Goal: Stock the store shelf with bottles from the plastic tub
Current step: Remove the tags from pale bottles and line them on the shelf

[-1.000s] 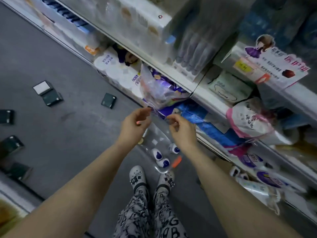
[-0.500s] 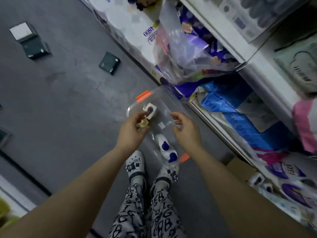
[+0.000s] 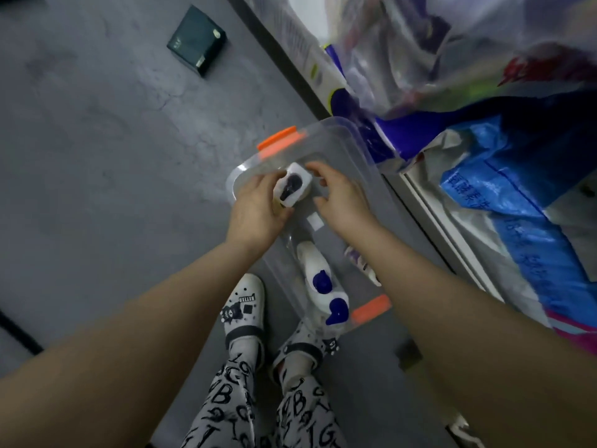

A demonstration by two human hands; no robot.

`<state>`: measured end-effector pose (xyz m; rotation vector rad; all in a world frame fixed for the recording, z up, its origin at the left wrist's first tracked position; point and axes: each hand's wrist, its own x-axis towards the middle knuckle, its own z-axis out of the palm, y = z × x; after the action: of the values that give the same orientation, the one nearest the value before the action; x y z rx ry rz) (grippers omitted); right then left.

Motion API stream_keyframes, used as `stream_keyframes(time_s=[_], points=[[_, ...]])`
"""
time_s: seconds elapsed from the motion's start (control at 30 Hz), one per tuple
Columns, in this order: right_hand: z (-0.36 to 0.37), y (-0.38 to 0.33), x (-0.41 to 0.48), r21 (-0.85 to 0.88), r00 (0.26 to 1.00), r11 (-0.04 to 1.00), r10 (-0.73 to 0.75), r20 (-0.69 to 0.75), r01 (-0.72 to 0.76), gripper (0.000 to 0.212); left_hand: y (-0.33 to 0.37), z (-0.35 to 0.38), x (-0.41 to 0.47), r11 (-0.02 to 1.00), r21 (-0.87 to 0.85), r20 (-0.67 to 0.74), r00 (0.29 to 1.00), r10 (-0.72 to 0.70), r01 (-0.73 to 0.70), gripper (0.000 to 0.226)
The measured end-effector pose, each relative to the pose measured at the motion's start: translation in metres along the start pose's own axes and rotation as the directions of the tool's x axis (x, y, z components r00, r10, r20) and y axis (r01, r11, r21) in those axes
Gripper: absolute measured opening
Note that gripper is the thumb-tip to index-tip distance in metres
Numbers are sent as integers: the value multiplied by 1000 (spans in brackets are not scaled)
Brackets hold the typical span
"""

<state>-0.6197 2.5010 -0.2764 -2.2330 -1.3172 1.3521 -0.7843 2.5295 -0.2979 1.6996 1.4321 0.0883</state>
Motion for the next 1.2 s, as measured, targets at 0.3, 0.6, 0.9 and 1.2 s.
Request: stream_keyframes(time_s=[0.3, 0.6, 0.9, 1.2], points=[[27, 31, 52, -95, 983, 986, -123, 134, 136, 75, -33, 34, 22, 983, 181, -20, 1000, -15, 18, 59], [18, 42, 40, -83, 977, 974, -211, 11, 211, 48, -23, 36, 26, 976, 207, -77, 993, 87, -70, 39], [-14, 35, -30, 118, 998, 991, -67, -16, 68, 40, 16, 9, -8, 982, 55, 151, 973, 172, -182, 51], [-79, -6, -97, 283, 999, 959, 24, 34, -33, 42, 76, -43, -49, 977, -203, 268, 957, 111, -56, 58]])
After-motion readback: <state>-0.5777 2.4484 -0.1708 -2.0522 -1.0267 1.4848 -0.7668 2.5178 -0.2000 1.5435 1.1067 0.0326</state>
